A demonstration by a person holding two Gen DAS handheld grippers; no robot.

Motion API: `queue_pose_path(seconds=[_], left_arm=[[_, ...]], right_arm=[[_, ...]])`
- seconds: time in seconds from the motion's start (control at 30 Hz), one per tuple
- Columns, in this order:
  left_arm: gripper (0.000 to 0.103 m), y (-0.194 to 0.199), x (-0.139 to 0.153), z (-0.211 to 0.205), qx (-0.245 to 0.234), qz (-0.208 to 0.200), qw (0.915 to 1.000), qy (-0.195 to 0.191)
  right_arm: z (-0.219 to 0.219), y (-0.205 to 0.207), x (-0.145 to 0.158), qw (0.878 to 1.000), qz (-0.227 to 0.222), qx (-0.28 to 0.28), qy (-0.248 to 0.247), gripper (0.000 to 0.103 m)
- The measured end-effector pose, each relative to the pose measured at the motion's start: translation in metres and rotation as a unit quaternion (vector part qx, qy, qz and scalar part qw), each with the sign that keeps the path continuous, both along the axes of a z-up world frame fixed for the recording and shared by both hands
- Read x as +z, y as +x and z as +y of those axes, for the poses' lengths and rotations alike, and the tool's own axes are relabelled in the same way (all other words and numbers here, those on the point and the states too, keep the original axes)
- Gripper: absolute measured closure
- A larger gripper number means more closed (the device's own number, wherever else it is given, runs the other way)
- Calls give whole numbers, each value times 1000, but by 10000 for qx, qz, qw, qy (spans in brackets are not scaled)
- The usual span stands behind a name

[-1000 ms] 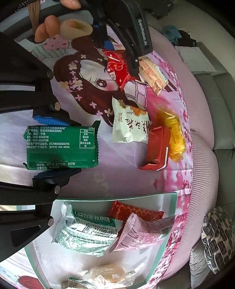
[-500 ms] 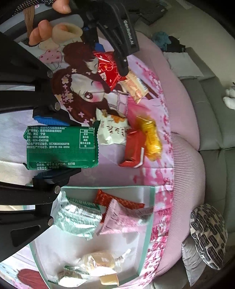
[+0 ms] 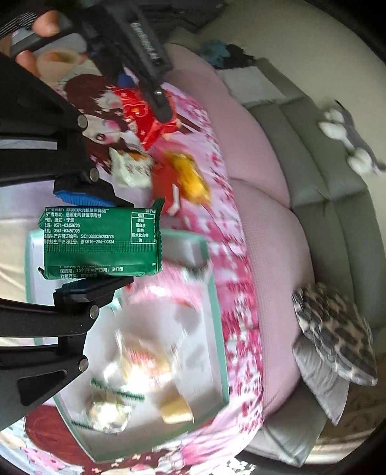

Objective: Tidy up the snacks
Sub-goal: 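Carry the dark green pack and red Rotes Kiss pack toward the tray, then lower both packs into the tray and open both tools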

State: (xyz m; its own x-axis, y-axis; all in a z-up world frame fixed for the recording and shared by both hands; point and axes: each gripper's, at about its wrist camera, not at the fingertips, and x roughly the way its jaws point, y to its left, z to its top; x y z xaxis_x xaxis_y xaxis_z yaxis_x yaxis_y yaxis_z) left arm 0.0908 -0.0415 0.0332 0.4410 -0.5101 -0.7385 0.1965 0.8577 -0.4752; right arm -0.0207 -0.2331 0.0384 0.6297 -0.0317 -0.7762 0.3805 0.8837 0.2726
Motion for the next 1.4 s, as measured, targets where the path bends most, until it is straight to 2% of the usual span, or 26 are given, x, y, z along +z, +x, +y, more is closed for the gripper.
queue_pose_path(seconds=[0.13, 0.3, 0.47, 0.63, 0.9, 1.1, 1.4], left_arm=[[49, -3, -1, -32, -375, -40, 9992, 126], [50, 2, -12, -62, -611, 10, 9976, 327], [50, 17, -21, -87, -657, 21, 9966, 501], [50, 25, -29, -110, -697, -108, 9954, 649], [49, 27, -42, -133, -834, -165, 9922, 913], [50, 17, -45, -150, -1222, 9, 9904, 650], [49, 6, -54, -168, -1476, 156, 9864, 706]], right_arm=[[-34, -11, 3, 9991, -55, -426, 68, 61], [-75, -24, 1, 9954, -40, -948, 123, 61], [-115, -34, -12, 9898, 72, -1416, 167, 61], [-141, -37, -25, 9860, 130, -1644, 261, 61], [-155, -37, -39, 9839, 240, -1730, 368, 61], [-160, -37, -46, 9824, 304, -1792, 436, 61], [-169, -40, -54, 9788, 461, -1950, 420, 61]])
